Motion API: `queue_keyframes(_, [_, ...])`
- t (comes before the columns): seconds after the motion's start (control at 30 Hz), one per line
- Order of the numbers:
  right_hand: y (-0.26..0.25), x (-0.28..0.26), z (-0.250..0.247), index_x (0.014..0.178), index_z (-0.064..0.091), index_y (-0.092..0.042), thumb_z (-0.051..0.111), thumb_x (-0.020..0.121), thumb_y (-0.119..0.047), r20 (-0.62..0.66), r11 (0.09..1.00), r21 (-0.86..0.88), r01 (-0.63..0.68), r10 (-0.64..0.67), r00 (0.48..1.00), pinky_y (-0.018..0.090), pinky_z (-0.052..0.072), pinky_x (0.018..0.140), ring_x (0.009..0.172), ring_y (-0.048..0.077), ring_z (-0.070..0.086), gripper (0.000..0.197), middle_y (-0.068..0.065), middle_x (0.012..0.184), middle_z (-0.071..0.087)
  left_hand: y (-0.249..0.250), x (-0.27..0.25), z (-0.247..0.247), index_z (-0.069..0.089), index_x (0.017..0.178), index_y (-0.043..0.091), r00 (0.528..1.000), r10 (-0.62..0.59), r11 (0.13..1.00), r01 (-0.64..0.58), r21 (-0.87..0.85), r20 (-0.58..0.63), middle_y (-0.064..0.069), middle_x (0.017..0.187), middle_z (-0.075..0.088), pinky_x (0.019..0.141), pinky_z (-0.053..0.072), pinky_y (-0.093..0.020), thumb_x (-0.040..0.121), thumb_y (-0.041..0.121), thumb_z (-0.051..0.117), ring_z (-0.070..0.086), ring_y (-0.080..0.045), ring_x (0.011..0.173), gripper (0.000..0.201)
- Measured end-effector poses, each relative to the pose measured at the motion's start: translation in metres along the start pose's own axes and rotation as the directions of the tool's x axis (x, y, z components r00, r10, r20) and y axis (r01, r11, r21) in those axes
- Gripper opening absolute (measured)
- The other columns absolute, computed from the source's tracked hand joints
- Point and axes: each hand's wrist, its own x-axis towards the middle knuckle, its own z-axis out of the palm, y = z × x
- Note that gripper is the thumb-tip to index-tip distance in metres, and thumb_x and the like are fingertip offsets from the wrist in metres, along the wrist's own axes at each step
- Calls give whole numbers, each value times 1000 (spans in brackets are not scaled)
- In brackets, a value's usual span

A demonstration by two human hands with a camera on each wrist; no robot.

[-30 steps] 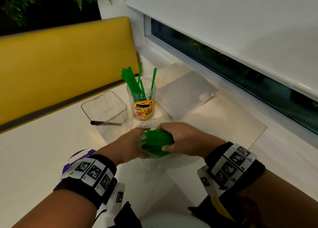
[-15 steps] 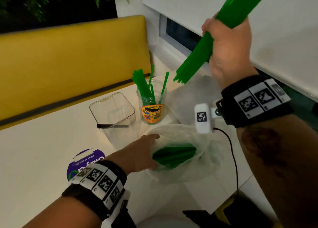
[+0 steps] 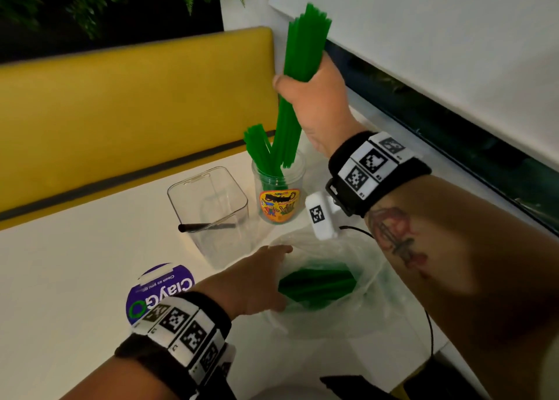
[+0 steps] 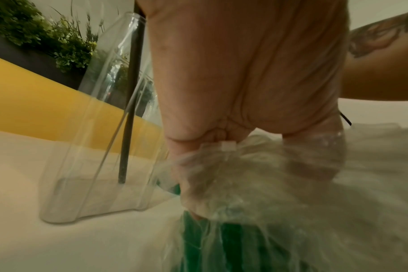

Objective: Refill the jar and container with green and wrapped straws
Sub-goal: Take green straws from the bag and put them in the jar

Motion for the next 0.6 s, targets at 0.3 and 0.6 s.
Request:
queue_keyframes(0.3, [75, -46, -3, 143, 37, -15, 81, 73, -39, 215, 954, -288, -78, 144, 966, 38, 40, 110, 127, 17, 47, 86, 6, 139, 48, 7, 1, -3, 21, 154, 29, 999, -17, 998, 14, 68, 40, -1, 151, 36, 103, 48, -38, 74, 27, 77, 50, -24, 128, 97])
queue_keyframes(0.6, [34, -35, -5, 156, 13, -17, 36, 102, -46, 561, 584, -673, 454, 4, 828, 58, 19, 118, 150, 31, 12, 66, 10, 163, 17, 14, 5, -4, 24, 152, 27, 997, -42, 991, 34, 130, 62, -1, 146, 39, 94, 52, -36, 74, 26, 78, 53, -24, 119, 95])
